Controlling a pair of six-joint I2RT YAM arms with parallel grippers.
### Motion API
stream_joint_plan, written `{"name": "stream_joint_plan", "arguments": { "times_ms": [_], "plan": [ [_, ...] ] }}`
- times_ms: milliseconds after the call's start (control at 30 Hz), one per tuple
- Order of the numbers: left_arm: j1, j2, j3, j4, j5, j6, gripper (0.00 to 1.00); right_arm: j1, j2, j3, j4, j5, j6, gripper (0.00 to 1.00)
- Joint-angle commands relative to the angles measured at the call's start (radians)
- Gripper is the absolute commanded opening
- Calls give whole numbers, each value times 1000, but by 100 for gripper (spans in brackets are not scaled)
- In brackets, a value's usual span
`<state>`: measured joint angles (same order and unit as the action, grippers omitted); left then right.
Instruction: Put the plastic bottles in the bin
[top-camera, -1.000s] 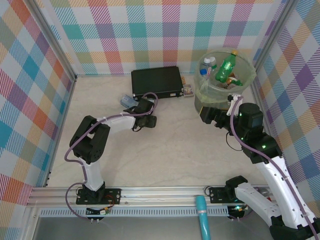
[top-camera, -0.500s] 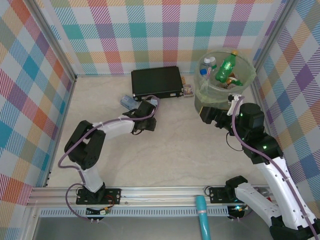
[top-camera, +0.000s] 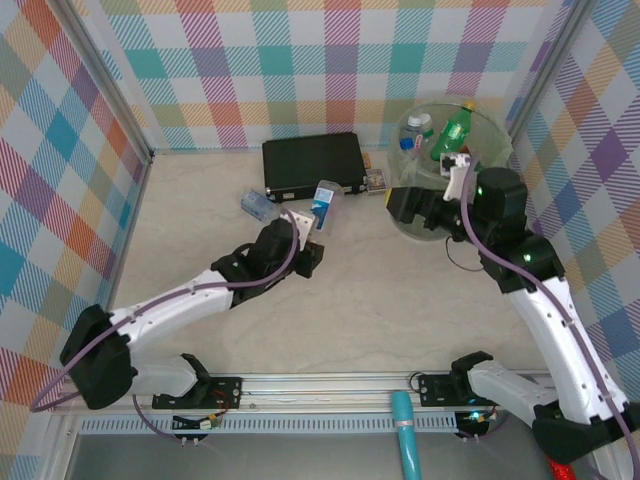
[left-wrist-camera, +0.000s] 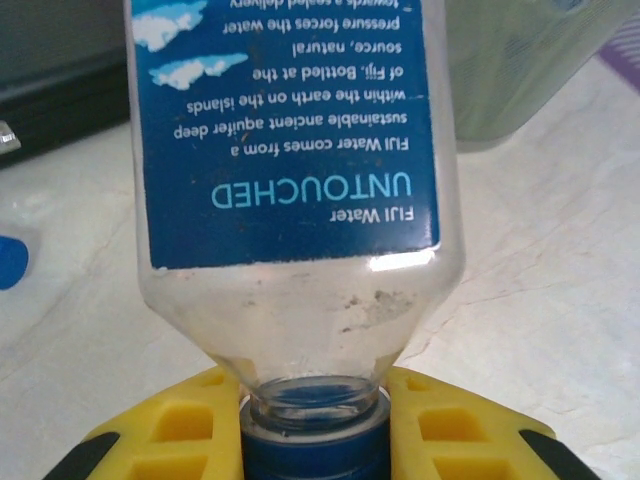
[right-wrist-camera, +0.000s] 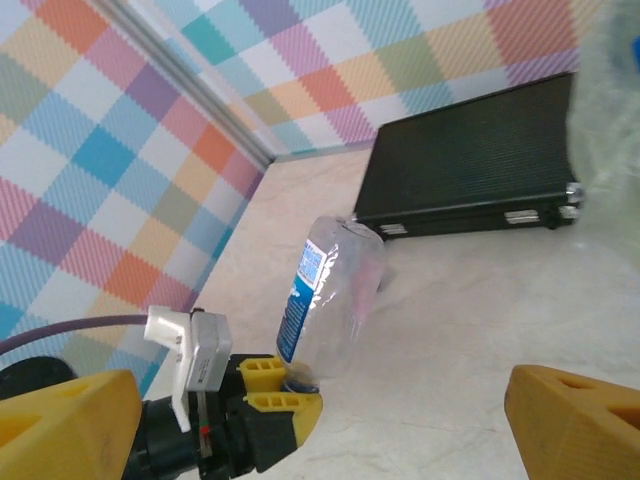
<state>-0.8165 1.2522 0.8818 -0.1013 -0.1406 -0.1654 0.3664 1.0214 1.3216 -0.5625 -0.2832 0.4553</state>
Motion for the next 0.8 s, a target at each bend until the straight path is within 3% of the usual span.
{"name": "stream_joint_plan", "arguments": {
  "times_ms": [0,333,767],
  "plan": [
    [-42,-94,-23,53,-42,21,19,2,73,100,-32,-131,-16,91],
    [-103,-207,-35,59,8,40,19,13,225,166,15,-332,62,84],
    [-169,-224,5,26,10,65,18,142,355,250,-76,-210,16,87]
  ]
}}
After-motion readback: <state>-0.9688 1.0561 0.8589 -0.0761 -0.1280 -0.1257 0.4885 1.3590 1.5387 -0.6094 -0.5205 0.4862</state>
